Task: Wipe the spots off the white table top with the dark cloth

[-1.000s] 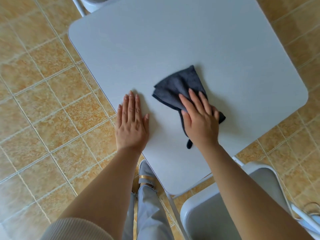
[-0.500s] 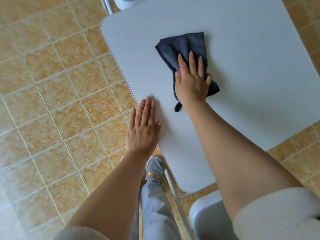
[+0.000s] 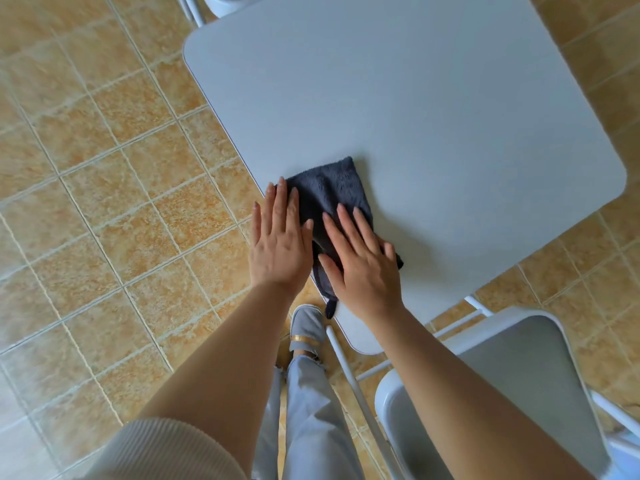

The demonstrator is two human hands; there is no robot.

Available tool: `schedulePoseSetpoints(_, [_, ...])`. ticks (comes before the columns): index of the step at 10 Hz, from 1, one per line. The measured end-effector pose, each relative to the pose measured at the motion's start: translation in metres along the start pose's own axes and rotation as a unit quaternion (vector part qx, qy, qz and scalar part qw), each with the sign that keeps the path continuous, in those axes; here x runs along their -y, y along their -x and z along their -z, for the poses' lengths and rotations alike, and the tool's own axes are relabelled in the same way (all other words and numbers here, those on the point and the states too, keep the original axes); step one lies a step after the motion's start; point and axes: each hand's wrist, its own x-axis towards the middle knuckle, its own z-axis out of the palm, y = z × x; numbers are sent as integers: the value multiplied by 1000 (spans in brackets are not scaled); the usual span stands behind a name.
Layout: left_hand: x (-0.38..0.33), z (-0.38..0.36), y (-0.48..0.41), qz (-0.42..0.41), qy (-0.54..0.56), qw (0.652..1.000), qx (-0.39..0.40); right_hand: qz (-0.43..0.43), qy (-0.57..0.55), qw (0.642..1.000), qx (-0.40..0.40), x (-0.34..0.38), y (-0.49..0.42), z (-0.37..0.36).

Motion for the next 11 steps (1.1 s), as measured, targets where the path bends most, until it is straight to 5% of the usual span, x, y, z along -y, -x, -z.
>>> schedulePoseSetpoints(6, [6, -13, 24, -237, -149, 959, 47, -165, 44, 985, 8, -14, 55, -9])
schedulePoseSetpoints(11, [-67, 107, -21, -192, -128, 967, 106, -166, -17, 986, 6, -18, -7, 111])
